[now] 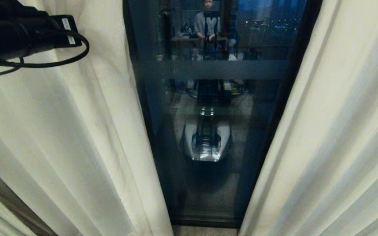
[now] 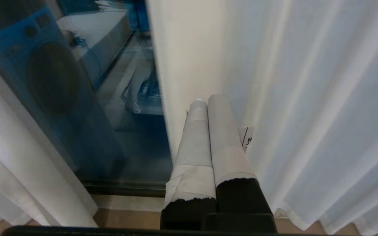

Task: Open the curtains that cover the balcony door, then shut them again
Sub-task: Pull the inner curtains open on both sides

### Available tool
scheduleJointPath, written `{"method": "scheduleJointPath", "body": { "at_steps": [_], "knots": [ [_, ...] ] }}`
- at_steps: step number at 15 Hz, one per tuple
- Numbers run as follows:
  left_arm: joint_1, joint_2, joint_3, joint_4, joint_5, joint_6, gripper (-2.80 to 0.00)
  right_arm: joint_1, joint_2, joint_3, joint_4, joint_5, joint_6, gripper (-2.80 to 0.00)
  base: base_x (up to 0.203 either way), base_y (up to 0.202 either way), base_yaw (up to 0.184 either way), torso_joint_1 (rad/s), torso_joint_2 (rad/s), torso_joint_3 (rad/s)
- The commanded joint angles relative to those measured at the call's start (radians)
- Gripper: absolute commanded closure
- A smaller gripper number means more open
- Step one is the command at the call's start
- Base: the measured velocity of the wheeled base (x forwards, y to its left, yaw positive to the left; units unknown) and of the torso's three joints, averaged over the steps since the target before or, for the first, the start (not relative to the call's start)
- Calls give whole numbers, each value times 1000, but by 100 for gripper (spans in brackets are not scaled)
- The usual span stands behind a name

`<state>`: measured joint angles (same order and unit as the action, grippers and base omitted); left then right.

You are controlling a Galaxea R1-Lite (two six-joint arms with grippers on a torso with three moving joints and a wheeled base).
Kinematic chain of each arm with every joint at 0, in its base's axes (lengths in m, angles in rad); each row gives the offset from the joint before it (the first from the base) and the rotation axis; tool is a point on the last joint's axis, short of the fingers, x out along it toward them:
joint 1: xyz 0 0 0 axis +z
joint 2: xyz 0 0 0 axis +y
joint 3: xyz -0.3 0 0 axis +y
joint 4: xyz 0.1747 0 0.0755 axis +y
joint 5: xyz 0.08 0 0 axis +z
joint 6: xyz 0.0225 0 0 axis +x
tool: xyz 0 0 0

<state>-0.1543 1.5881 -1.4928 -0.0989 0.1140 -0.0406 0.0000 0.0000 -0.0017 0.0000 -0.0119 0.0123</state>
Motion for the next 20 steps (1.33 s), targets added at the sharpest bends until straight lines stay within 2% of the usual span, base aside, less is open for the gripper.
{"method": "scheduleJointPath", "body": {
  "at_steps": [1, 20],
  "knots": [
    [-1, -4, 1, -1, 2, -1, 0, 0, 0, 0, 0, 0, 0, 0, 0, 189, 0, 4, 1, -1],
    [1, -7, 16, -1, 1, 1, 0, 0, 0, 1, 0, 0, 0, 0, 0, 187, 0, 2, 3, 2]
  ]
}}
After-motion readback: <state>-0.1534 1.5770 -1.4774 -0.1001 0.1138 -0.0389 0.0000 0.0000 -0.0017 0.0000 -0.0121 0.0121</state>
